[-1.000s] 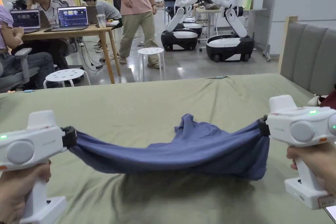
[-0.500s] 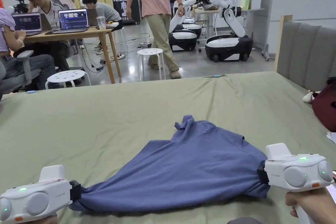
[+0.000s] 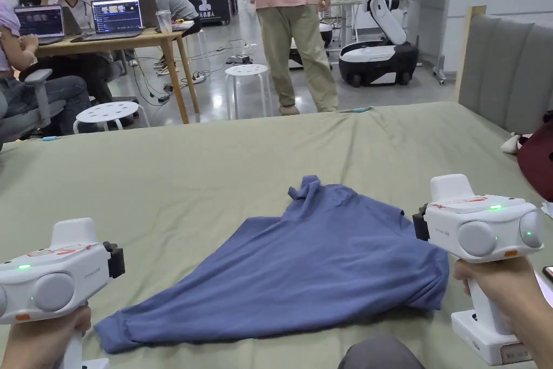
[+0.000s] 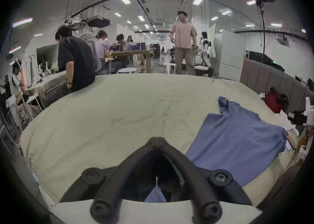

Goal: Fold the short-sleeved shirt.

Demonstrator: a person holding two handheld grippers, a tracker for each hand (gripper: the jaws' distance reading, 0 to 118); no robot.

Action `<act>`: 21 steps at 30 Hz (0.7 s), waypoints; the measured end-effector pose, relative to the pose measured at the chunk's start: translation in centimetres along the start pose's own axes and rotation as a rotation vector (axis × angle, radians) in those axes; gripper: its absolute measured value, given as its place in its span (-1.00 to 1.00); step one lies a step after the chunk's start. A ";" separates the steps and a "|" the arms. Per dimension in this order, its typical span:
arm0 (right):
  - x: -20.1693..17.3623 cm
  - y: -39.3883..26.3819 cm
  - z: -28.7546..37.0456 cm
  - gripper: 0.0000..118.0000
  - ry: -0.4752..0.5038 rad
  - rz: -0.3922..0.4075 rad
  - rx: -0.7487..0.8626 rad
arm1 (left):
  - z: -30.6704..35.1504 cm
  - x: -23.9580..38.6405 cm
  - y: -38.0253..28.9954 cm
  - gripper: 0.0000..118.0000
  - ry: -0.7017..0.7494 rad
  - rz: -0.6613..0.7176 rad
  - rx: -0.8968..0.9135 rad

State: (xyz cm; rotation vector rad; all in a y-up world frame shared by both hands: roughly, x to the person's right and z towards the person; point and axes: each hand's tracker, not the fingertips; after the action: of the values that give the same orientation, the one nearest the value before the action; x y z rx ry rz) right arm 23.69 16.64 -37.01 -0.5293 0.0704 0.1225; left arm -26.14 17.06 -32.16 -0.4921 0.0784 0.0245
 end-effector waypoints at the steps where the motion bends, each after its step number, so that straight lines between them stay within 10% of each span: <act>1: -0.2 0.0 0.0 -1.00 0.022 0.001 -0.006 | 0.0 -0.2 -0.3 -1.00 -0.015 0.003 -0.016; 4: -1.0 -0.3 -0.4 -1.00 0.052 0.019 -0.016 | -1.0 -0.7 -1.5 -0.70 -0.013 0.013 -0.042; 7: -1.1 -0.6 -0.6 -1.00 0.063 0.029 -0.022 | -2.7 -1.4 -3.0 1.00 0.086 -0.028 -0.114; 15: -0.9 -1.2 -1.5 -1.00 0.058 0.027 -0.054 | -6.2 -3.5 -6.3 0.48 0.062 -0.052 -0.259; 17: -1.3 -1.3 -1.7 -1.00 0.046 0.045 -0.063 | -7.2 -3.8 -7.3 -0.24 0.027 -0.047 -0.283; 21: -1.2 -1.4 -2.2 -1.00 0.049 0.050 -0.086 | -8.1 -3.2 -7.9 -0.69 -0.021 -0.103 -0.278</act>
State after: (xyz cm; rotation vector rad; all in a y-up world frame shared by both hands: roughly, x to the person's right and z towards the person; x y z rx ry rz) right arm 22.62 14.17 -38.10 -0.6170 0.1268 0.1619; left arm -29.50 6.22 -35.32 -0.7730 0.0292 -0.0615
